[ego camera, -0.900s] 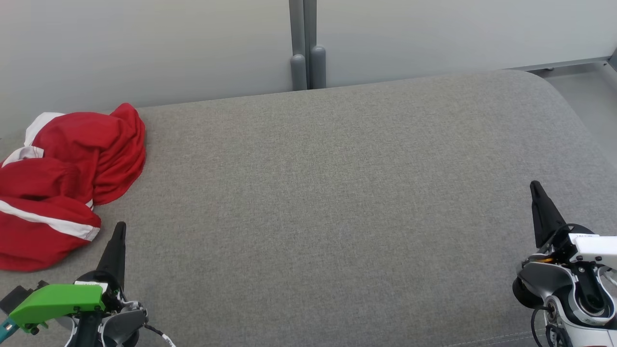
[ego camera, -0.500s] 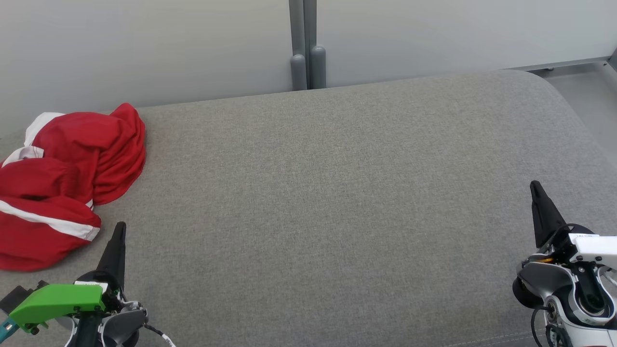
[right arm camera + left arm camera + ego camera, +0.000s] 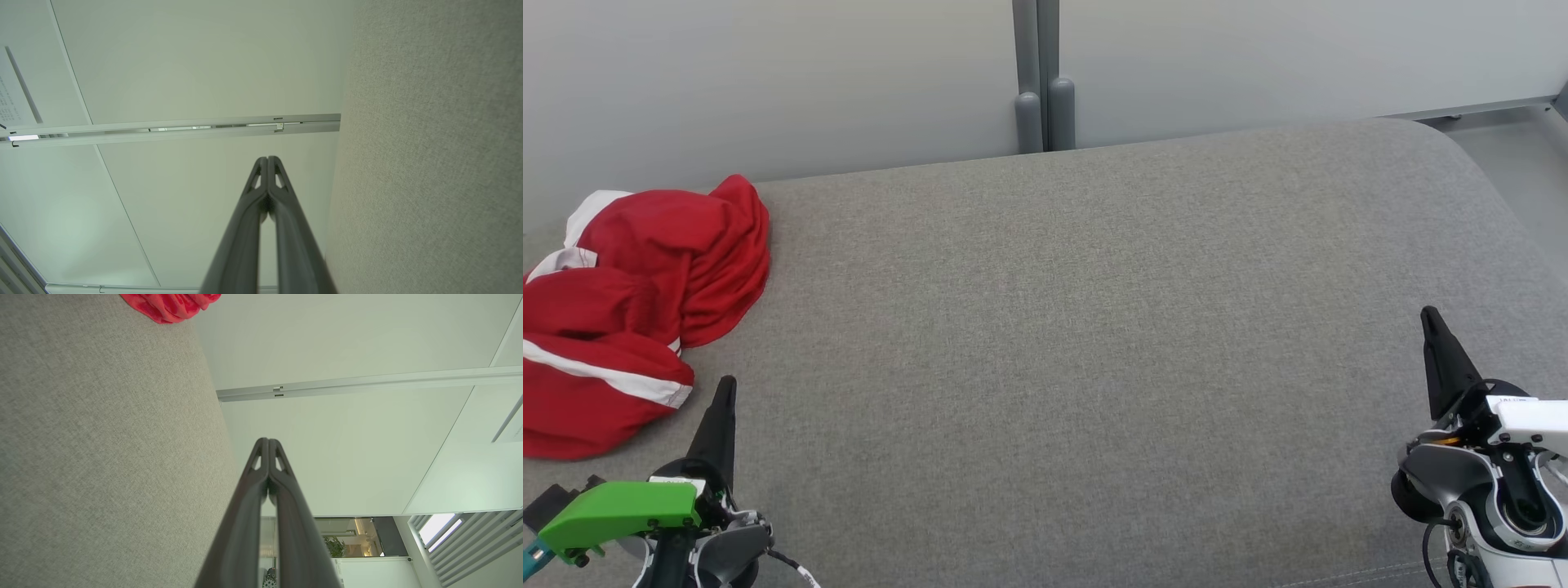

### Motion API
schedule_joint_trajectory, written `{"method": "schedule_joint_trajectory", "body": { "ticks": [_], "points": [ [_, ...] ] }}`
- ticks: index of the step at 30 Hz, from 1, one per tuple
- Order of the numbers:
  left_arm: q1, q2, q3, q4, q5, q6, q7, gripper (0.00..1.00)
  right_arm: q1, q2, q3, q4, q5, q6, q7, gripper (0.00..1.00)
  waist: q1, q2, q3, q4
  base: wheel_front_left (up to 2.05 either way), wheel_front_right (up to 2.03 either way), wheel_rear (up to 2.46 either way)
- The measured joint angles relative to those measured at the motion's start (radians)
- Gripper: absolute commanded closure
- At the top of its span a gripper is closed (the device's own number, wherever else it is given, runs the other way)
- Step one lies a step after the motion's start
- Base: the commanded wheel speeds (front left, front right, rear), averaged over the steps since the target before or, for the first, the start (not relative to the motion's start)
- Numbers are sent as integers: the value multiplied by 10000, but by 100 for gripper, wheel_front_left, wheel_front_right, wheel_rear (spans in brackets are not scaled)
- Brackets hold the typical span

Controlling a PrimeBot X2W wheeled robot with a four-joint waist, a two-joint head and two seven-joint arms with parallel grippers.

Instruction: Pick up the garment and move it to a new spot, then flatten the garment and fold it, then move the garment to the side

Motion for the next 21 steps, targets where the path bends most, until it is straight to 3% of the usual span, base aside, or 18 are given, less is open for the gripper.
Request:
{"method": "schedule_joint_trajectory", "body": {
  "ticks": [12,13,21],
  "points": [
    [0,0,2,0,0,0,0,100,0,0,0,0,-2,0,0,100,0,0,0,0,0,0,0],
    [6,-6,-2,21,0,4,0,0,5,6,4,17,0,0,0,0,0,0,0,0,0,0,0],
    [518,-284,-100,614,61,17,-33,0,609,305,121,579,-17,-2,-77,0,0,0,-1,1,0,0,0]
  ]
}}
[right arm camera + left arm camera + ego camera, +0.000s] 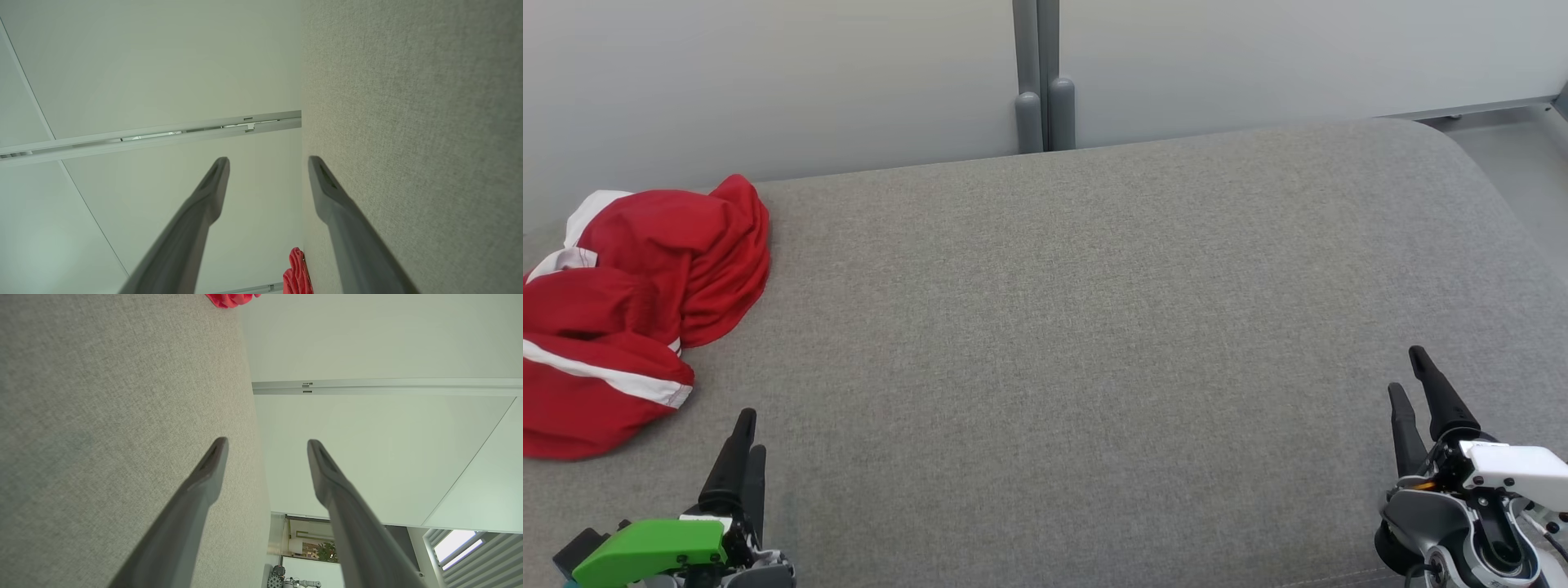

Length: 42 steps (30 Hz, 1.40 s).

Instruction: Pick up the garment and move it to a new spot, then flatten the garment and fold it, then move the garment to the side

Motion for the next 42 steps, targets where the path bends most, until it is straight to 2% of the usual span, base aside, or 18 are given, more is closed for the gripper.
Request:
{"method": "schedule_joint_trajectory", "body": {
  "ticks": [8,16,24,34,42],
  "points": [
    [0,0,-180,-178,313,-2,-274,0,0,0,215,-10,-443,2,-203,0,0,0,-7,13,0,0,0],
    [-1,19,-330,-458,1212,-6,-591,0,-32,-56,328,-261,-1801,-10,-500,0,0,0,-14,20,0,0,0],
    [-7,98,-347,-846,2472,0,-805,0,-174,-107,556,-642,-3133,-102,-721,0,0,0,-13,27,0,0,0],
    [-12,261,-564,-1304,4782,109,-1170,0,-210,-309,1333,-874,-5244,-178,-1060,0,0,0,7,45,0,0,0],
    [16,372,-844,-1513,6364,364,-1425,0,-206,-301,1705,-941,-6481,-351,-1277,0,0,0,27,31,0,0,0]
  ]
}}
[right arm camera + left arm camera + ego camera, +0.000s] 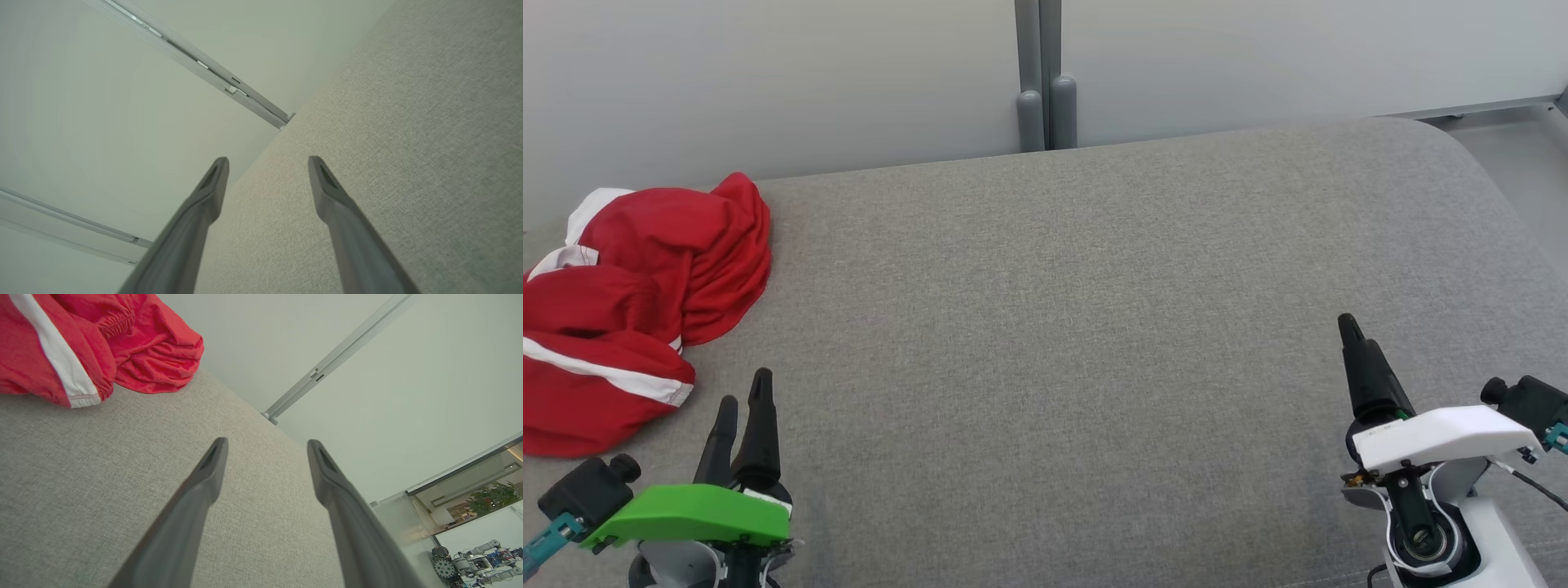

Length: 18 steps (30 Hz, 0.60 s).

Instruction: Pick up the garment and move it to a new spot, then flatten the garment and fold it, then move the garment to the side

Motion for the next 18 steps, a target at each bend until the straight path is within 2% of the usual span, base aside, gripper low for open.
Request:
{"method": "schedule_joint_trajectory", "body": {
  "ticks": [18],
  "points": [
    [558,-54,-257,-305,2556,370,-589,0,1,-8,744,-113,-2742,-188,-552,0,0,0,-54,-21,0,0,0]
  ]
}}
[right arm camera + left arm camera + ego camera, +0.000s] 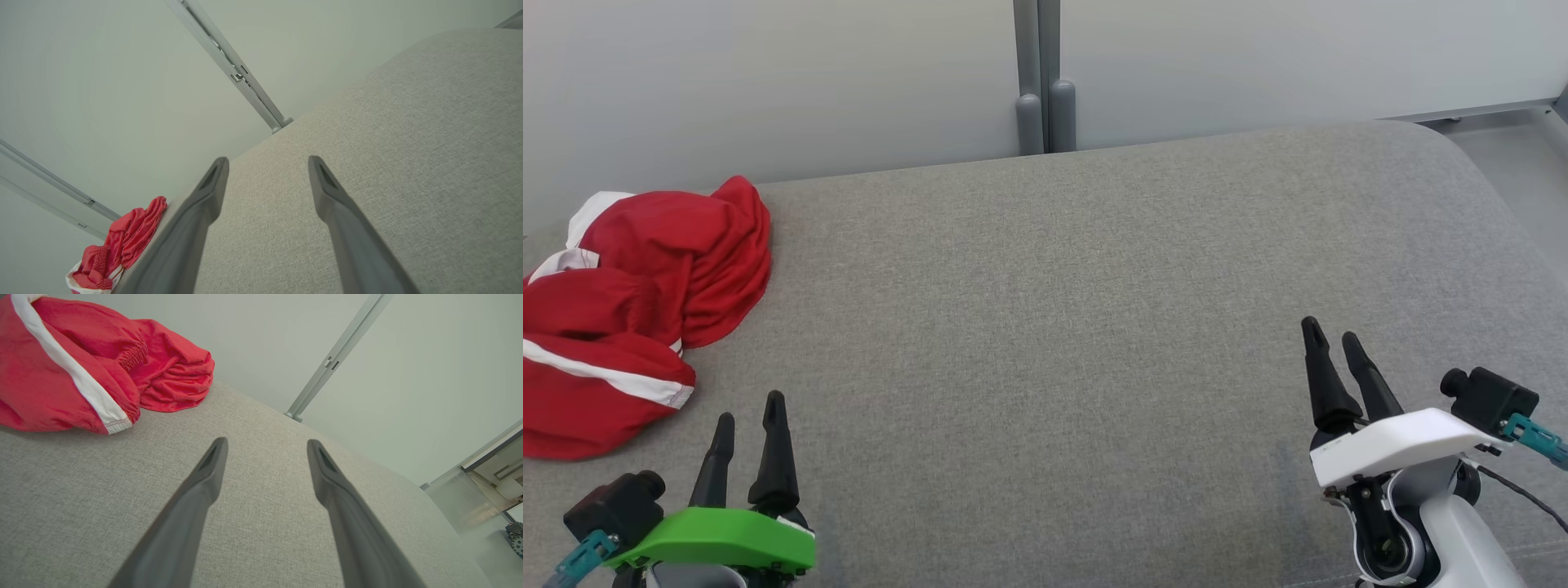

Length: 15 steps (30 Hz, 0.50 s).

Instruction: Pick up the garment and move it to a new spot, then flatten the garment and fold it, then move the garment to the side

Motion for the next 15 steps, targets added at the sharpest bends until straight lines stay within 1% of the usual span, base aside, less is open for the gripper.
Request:
{"method": "schedule_joint_trajectory", "body": {
  "ticks": [3,15],
  "points": [
    [34,-12,-23,-25,337,58,-84,0,1,0,123,-15,-382,-75,-125,0,0,0,-20,-2,0,0,0],
    [338,-21,-109,-151,1942,161,-439,0,7,-13,587,-33,-2067,-77,-485,0,0,0,-82,-6,0,0,0]
  ]
}}
